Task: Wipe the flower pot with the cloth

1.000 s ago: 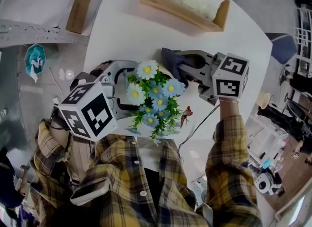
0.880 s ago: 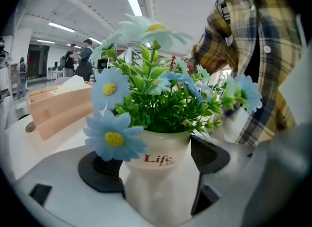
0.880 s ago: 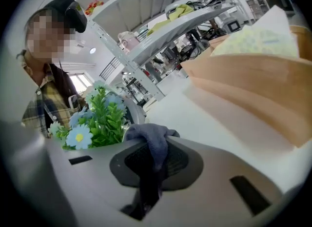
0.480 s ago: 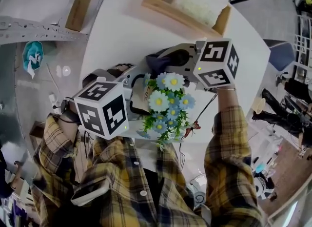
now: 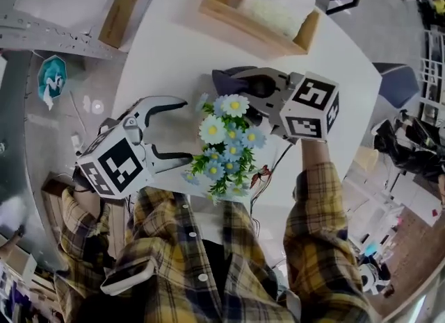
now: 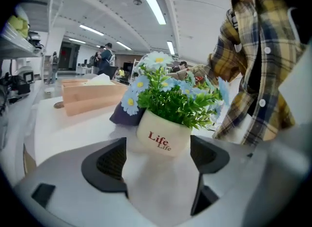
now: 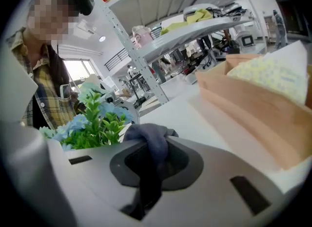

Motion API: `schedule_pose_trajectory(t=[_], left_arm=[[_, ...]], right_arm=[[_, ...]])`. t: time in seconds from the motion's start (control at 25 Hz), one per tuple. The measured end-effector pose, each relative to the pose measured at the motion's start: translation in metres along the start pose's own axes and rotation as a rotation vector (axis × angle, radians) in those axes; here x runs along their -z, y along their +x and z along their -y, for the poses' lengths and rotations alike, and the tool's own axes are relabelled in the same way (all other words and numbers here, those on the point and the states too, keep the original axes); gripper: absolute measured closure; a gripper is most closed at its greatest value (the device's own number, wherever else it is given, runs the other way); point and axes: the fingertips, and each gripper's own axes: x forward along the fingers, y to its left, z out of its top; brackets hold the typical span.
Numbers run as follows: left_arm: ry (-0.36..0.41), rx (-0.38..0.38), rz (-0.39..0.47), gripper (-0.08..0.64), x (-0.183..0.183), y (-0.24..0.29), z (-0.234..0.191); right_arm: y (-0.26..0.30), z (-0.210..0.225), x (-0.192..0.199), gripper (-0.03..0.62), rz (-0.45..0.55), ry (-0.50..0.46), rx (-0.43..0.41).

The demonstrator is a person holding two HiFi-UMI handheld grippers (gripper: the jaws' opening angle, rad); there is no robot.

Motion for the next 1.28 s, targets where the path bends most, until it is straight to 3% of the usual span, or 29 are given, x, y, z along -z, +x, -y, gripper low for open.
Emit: schedule_pose_trajectory(t=[0.24, 0.4, 0.52, 0.64, 0.8, 0.84, 1.12, 1.28], left_arm=[[-0.14, -0.182, 0.08, 0.144, -0.01, -0.037, 0.004], [-0.205, -0.374, 0.156, 0.269, -0.042, -0.073, -0.001], [-0.282, -0.44, 0.225, 0.326, -0.075, -0.09, 0.014], [-0.276, -0.42, 0.328, 0.389, -0.121, -0.1, 0.027], [-0.165, -0.4, 0.385, 0.446, -0.177, -0.094, 0.043], [-0.14, -0.397, 0.39, 0.5, -0.189, -0.089, 0.051], [-0.043, -0.301, 0.415, 0.552, -0.251, -0.043, 0.112], [-0.038, -0.244, 0.455, 0.552, -0.269, -0.028, 0.129]], right_arm=[[-0.062, -0.009, -0.018, 0.569, 0.253, 0.02, 0.173], [-0.12, -0.03, -0.037, 0.569, 0.467, 0.033, 0.278], [-0.169, -0.06, -0.046, 0.569, 0.609, 0.062, 0.327], [-0.208, -0.091, -0.062, 0.569, 0.76, 0.071, 0.352], [-0.242, -0.132, -0.074, 0.569, 0.898, 0.035, 0.377], [-0.249, -0.143, -0.072, 0.569, 0.914, 0.028, 0.382], [-0.272, -0.208, -0.051, 0.569, 0.914, -0.025, 0.464], [-0.276, -0.224, -0.037, 0.569, 0.899, -0.034, 0.519]])
